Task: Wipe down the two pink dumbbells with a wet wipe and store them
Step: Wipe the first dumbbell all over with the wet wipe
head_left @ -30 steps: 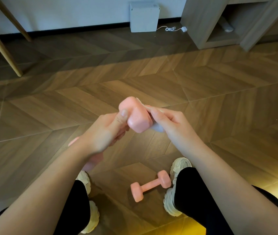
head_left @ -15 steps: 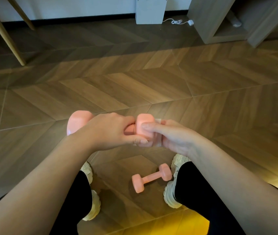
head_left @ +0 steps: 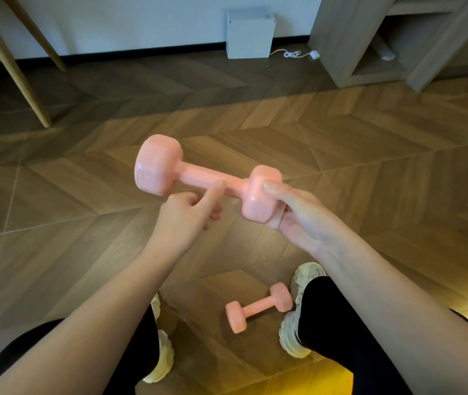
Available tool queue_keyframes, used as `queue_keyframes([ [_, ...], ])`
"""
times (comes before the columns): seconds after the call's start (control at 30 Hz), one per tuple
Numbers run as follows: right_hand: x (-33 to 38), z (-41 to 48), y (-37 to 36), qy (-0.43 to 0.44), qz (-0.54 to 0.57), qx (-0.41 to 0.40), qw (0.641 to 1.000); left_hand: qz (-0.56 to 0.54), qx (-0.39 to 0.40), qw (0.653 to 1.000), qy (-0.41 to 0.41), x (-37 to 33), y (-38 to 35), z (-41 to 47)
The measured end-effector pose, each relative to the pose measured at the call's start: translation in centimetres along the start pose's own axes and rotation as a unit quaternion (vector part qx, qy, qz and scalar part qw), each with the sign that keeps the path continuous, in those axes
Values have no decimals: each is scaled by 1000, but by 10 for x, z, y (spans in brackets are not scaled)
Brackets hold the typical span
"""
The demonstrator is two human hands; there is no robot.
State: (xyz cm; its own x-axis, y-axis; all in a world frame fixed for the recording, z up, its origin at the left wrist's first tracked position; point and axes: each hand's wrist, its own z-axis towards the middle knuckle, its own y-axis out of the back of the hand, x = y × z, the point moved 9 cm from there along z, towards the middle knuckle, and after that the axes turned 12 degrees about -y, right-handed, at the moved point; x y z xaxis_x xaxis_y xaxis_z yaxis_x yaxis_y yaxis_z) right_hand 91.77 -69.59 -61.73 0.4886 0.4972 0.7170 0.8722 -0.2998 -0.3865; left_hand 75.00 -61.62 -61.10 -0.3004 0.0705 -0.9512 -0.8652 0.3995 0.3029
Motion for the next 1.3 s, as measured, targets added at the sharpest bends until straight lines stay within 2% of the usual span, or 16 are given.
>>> queue_keyframes([
  [0.07,3,-5,-11,25,-19,29,999,-216,-10,974,66,-1,-14,1],
  [0.17,1,-7,-27,60,-80,22,995,-529,-132,834,86,-10,-17,6],
  [0.23,6,-12,-38,126,-157,-14,980,-604,-202,760,129,-3,-15,5],
  [0.3,19,-25,-51,234,-246,-59,939,-616,-235,736,155,2,-11,5],
  [0.4,30,-52,-74,394,-405,-95,820,-606,-230,746,152,-5,-5,7],
  [0.47,29,-60,-82,433,-441,-79,782,-602,-222,754,140,-9,-3,8],
  [0.53,35,-59,-77,418,-400,-71,813,-600,-221,758,130,-11,1,10],
  [0.57,38,-52,-65,371,-344,-82,858,-598,-221,760,129,-11,2,10],
  [0.63,26,-27,-40,167,-189,-89,964,-589,-216,768,133,-10,3,9],
  [0.67,8,-15,-37,40,-118,-46,991,-583,-213,772,135,-10,3,8],
  [0.7,-9,-9,-43,-55,-71,12,996,-579,-209,777,136,-9,2,8],
  [0.77,-28,-6,-57,-125,-58,84,987,-572,-200,783,138,-9,0,9],
  [0.97,-32,3,-63,-92,-60,84,990,-545,-218,798,133,-4,11,14],
  [1.1,-33,7,-69,-61,-89,50,993,-552,-233,789,136,0,15,16],
  [1.23,-30,4,-78,-79,-61,128,987,-546,-242,790,138,4,22,15],
  [1.3,-31,4,-78,-68,-71,124,987,-548,-250,786,140,6,25,14],
])
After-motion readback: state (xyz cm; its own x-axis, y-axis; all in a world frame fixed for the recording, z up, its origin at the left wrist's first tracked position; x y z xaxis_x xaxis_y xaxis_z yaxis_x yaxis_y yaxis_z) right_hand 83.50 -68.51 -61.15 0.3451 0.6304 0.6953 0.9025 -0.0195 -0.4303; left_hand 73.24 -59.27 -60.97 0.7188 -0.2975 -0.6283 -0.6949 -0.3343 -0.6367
